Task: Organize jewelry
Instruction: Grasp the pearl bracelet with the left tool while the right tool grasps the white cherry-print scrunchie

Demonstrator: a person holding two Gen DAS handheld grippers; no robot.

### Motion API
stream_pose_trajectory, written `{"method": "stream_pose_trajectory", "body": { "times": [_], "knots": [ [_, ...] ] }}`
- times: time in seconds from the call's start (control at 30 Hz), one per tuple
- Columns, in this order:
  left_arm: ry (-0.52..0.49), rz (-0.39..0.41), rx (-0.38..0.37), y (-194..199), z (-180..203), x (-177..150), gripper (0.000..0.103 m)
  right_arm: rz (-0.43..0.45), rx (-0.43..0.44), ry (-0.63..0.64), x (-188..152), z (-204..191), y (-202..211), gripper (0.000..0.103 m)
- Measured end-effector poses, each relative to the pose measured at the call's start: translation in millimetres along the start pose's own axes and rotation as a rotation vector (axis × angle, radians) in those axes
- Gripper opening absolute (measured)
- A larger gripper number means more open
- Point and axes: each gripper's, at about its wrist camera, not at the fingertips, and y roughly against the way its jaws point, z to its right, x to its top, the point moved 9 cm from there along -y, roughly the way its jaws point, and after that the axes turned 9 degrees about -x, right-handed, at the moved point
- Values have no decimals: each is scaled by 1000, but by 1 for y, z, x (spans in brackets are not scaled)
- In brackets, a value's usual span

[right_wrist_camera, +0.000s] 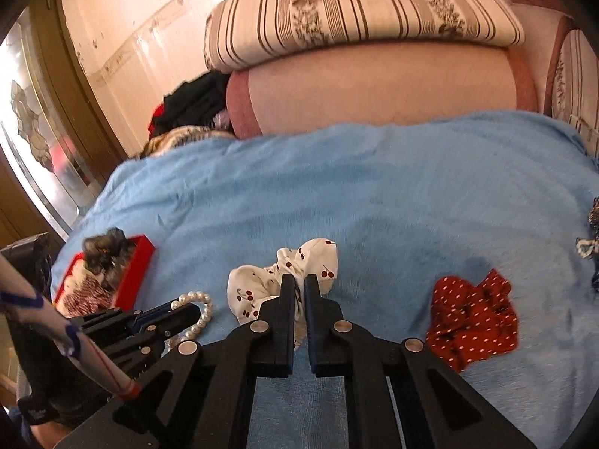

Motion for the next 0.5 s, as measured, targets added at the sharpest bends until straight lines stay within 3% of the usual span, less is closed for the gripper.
{"method": "stream_pose_trajectory", "body": {
  "times": [0.13,0.5],
  "knots": [
    [42,45,-31,14,-5,9,9,35,25,-9,7,-2,14,6],
    [54,100,-20,30,-12,19,9,84,64,9,11,-18,26,6]
  ]
}}
